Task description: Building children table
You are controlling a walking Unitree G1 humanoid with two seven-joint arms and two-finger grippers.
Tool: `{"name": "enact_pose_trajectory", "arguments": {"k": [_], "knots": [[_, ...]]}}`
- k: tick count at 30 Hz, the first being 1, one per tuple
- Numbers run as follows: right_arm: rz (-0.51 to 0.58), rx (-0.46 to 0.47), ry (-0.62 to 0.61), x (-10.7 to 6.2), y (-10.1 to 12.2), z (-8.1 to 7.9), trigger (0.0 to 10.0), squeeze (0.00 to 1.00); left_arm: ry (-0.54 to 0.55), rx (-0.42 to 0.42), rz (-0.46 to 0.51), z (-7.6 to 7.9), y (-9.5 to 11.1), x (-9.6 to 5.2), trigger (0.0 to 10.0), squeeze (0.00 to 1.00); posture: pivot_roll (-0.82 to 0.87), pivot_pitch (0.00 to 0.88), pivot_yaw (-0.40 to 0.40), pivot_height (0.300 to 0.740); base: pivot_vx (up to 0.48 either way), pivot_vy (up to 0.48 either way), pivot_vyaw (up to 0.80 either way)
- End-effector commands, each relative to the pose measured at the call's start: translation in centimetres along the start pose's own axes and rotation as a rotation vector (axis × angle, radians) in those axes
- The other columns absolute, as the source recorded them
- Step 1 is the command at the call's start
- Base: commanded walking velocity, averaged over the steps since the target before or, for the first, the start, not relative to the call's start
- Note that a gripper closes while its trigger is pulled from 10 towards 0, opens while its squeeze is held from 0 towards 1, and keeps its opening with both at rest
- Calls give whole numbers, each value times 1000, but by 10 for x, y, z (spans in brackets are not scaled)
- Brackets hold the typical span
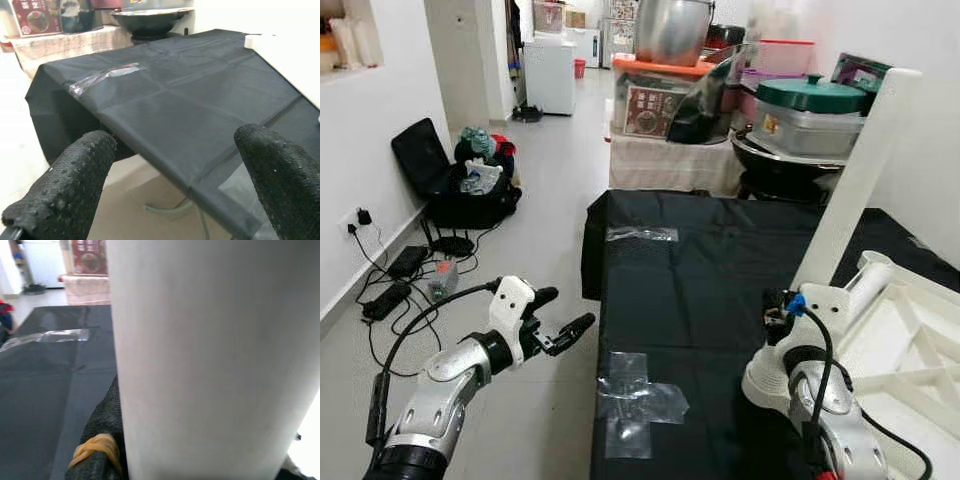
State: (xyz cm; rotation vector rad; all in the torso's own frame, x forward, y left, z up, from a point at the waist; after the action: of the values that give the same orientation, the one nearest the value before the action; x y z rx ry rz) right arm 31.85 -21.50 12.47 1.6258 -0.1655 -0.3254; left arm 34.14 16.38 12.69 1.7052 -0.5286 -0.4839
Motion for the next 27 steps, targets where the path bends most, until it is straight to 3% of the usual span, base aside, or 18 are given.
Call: {"name": "enact_pose_trajectory", "arguments": {"k": [1, 3, 5, 8, 9, 10, 11, 12, 13, 15, 18, 20, 21, 27], "knots": [[-152, -68, -148, -5, -37, 32, 0, 0, 0, 7, -5, 1, -2, 1, 10000, 0, 56, 0, -73, 740, 0, 0, 0], [-148, -48, -171, -6, -36, 33, 0, 0, 3, 8, -6, 1, -2, 1, 10000, 0, 57, 0, -74, 740, 0, 0, 0], [-134, 68, -90, -4, -35, 19, 0, 0, 4, 7, -6, 2, -2, 1, 10000, 0, 56, 0, -71, 740, 0, 0, 0], [-12, 115, 154, -3, -15, -11, 0, 0, 0, 7, -7, 2, -3, 1, 10000, 0, 53, 0, -69, 740, 0, 0, 0], [-12, 115, 154, -3, -15, -11, 0, 0, 0, 7, -7, 2, -3, 1, 10000, 0, 53, 0, -69, 740, 0, 0, 0], [45, 138, 345, -9, -3, -34, 0, 0, -2, 7, -8, 2, -3, 2, 10000, 0, 55, 0, -67, 740, 0, 0, 0], [45, 138, 345, -9, -3, -34, 0, 0, -2, 7, -8, 2, -3, 2, 10000, 0, 55, 0, -67, 740, 0, 0, 0], [71, 147, 419, -13, 3, -42, 0, 0, -3, 7, -8, 2, -3, 2, 10000, 0, 55, 0, -67, 740, 0, 0, 0], [129, 133, 552, -20, 18, -54, 0, 0, -5, 8, -7, 2, -2, 2, 10000, 0, 53, 0, -67, 740, 0, 0, 0], [146, 123, 591, -22, 22, -57, 0, 0, -6, 8, -7, 2, -2, 2, 10000, 0, 53, 0, -67, 740, 0, 0, 0], [164, 41, 780, -36, 27, -72, 0, 0, -8, 6, -8, 2, -2, 2, 10000, 0, 58, 0, -72, 740, 0, 0, 0], [161, 33, 799, -38, 26, -74, 0, 0, -8, 6, -8, 2, -2, 2, 10000, 0, 58, 0, -72, 740, 0, 0, 0], [115, 10, 881, -46, 18, -80, 0, 0, -12, 2, -11, 3, -3, 1, 10000, 0, 61, 0, -75, 740, 0, 0, 0], [124, -42, 934, -50, 14, -81, 0, 0, -6, 3, -11, 3, -4, 0, 10000, 0, 63, 0, -78, 740, 0, 0, 0]]}}
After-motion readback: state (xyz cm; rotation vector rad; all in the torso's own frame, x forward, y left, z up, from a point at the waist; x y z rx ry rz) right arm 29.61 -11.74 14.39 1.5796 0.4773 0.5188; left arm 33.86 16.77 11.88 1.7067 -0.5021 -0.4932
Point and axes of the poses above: a point about 5 cm out from each wrist's last joint towards the gripper, its own x axis pointing out of the wrist towards the gripper, its own y axis along the axis of the wrist's last joint, z = x × y, the point moved 4 cm from there along x, pointing out of the wrist towards the gripper, and after that the axes turned 4 degrees about x, right-handed, at the moved point
